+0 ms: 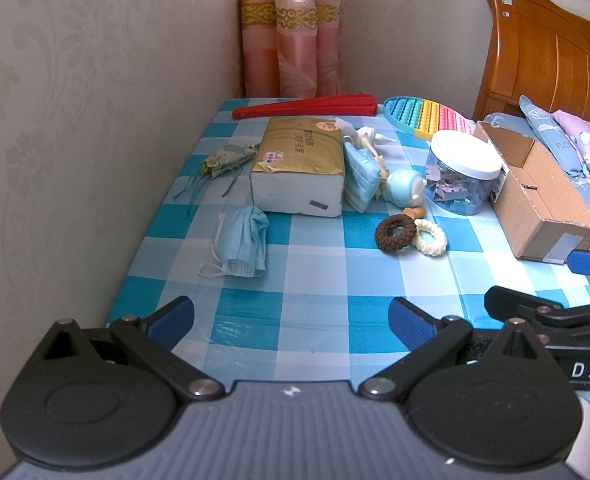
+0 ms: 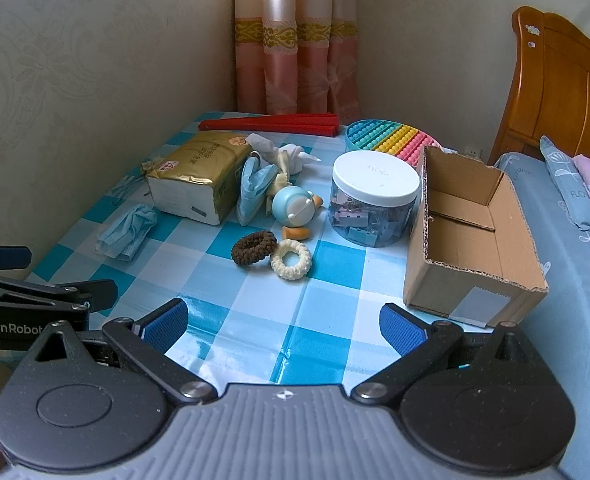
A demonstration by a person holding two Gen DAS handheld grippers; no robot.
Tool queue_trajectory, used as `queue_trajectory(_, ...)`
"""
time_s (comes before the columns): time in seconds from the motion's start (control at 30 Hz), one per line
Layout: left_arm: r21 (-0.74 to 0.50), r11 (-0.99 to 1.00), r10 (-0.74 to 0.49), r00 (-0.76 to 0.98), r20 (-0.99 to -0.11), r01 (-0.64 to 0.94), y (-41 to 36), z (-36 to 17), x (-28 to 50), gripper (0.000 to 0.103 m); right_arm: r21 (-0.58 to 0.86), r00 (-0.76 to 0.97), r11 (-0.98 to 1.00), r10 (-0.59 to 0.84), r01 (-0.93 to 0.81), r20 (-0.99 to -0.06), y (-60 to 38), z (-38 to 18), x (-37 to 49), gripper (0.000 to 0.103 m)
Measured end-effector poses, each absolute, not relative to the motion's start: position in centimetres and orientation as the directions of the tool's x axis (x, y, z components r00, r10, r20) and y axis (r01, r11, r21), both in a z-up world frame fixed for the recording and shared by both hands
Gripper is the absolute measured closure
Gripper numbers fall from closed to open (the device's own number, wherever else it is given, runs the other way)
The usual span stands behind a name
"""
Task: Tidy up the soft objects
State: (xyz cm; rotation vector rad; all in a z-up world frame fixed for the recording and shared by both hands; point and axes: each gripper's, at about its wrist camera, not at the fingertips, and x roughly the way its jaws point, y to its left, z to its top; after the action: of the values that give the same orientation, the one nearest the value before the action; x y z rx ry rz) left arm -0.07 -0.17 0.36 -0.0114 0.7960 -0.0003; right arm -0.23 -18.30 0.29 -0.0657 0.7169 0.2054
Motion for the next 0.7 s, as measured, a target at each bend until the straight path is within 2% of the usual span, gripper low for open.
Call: queue_trajectory(0.7,-0.02,1.0,-0.009,0.706,-0.708,-0.007,0.67,0.21,0.32,0.001,0.02,0.737,0.977,0.173,-0.212,-0.654,-17.97,0.21,0.14,0.0)
